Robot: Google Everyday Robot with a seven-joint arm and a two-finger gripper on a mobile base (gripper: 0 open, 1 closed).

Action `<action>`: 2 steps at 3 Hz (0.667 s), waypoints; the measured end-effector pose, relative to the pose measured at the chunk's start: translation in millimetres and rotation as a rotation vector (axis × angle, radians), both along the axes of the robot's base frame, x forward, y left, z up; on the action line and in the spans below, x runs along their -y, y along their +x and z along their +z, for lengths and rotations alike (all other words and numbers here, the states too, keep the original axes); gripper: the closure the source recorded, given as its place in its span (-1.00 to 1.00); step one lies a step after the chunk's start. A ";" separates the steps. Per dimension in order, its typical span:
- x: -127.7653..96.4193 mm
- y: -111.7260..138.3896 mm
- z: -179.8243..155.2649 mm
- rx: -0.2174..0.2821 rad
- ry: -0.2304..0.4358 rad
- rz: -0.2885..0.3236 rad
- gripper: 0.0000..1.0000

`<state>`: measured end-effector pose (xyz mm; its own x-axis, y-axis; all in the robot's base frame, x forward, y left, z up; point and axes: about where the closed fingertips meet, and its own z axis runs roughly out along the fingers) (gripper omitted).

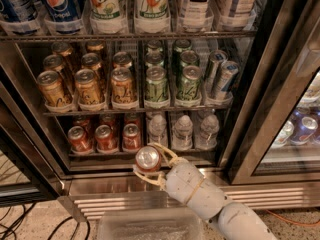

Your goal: Pick coke can from bottom shelf of fridge

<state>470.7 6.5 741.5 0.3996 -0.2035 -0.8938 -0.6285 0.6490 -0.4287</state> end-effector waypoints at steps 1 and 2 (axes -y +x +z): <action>-24.1 -10.2 26.5 0.081 0.027 0.065 1.00; -43.3 -22.7 54.6 0.156 0.010 0.108 1.00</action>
Offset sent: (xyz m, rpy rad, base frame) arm -0.0377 0.0648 0.0886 -0.0169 -0.2491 0.1568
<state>448.0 49.8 796.0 0.5524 -0.1430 -0.8212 -0.6212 0.5863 -0.5199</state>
